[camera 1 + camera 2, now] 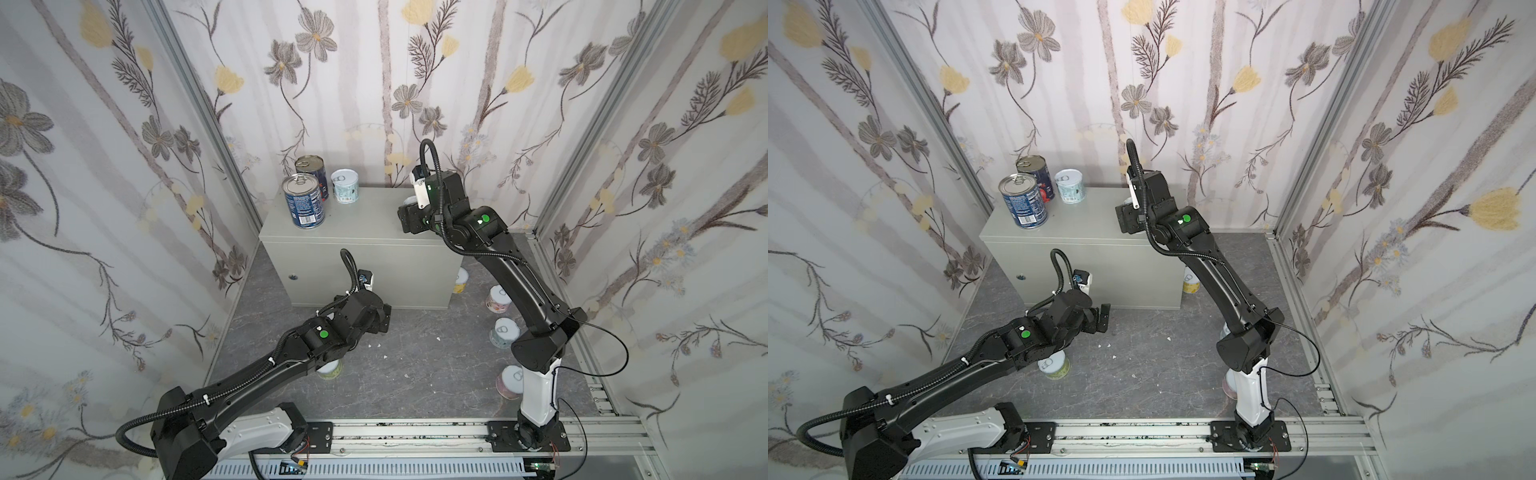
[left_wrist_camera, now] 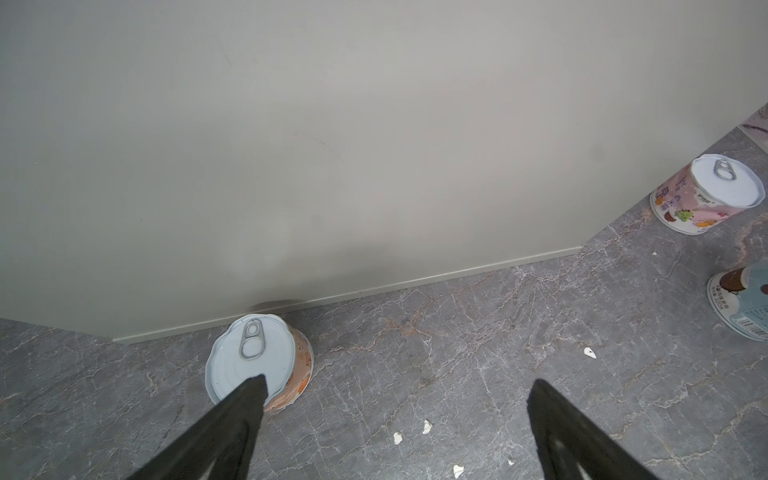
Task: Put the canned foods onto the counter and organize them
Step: 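Carry the teal-labelled can toward the white-lidded can on the cabinet top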
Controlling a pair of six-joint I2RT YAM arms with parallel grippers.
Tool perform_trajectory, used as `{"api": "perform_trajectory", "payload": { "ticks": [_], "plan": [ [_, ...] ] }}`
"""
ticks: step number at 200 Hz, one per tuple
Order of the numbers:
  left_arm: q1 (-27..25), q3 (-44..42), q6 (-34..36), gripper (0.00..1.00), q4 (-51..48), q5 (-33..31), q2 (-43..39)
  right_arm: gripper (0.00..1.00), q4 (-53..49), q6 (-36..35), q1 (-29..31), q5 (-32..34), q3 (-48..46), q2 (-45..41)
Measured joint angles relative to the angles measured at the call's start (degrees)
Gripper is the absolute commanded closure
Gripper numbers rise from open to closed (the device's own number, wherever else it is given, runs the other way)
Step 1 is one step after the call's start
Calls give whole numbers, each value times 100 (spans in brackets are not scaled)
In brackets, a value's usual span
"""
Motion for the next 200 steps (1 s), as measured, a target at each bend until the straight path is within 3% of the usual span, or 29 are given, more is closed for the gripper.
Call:
{"api": "perform_trajectory", "payload": {
  "ticks": [88,120,200],
  "plan": [
    [0,42,-22,0,-2,-4,13,5,387,-63,-15,-907,-2,52],
    [0,81,-24,0,-4,-24,4,18,887,-57,-68,-1191,-4,175],
    [0,48,-13,0,-55,-243,-87,18,1980,-31,-79,-1504,-9,678]
  ]
}}
